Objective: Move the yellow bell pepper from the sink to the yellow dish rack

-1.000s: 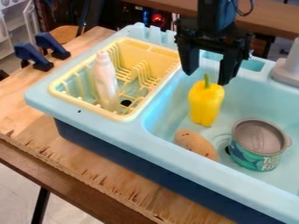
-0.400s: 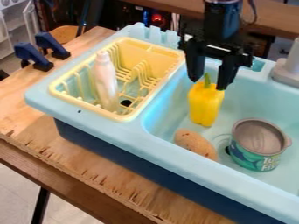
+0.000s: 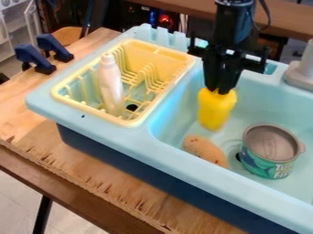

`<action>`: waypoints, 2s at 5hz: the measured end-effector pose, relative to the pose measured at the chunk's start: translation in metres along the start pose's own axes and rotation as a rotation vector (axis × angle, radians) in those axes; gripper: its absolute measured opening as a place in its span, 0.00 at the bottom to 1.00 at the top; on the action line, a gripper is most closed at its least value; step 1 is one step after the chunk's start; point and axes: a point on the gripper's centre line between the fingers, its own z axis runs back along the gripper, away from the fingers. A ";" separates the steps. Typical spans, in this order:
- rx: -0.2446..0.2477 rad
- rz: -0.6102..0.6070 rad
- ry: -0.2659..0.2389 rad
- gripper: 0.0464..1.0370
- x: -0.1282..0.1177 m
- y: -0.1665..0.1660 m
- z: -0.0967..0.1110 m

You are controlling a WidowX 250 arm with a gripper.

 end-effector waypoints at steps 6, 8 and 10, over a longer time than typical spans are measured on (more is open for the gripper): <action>-0.110 0.181 -0.133 0.07 0.002 0.053 0.106; -0.022 0.314 -0.140 0.07 0.002 0.095 0.124; -0.025 0.400 -0.016 0.07 -0.015 0.111 0.088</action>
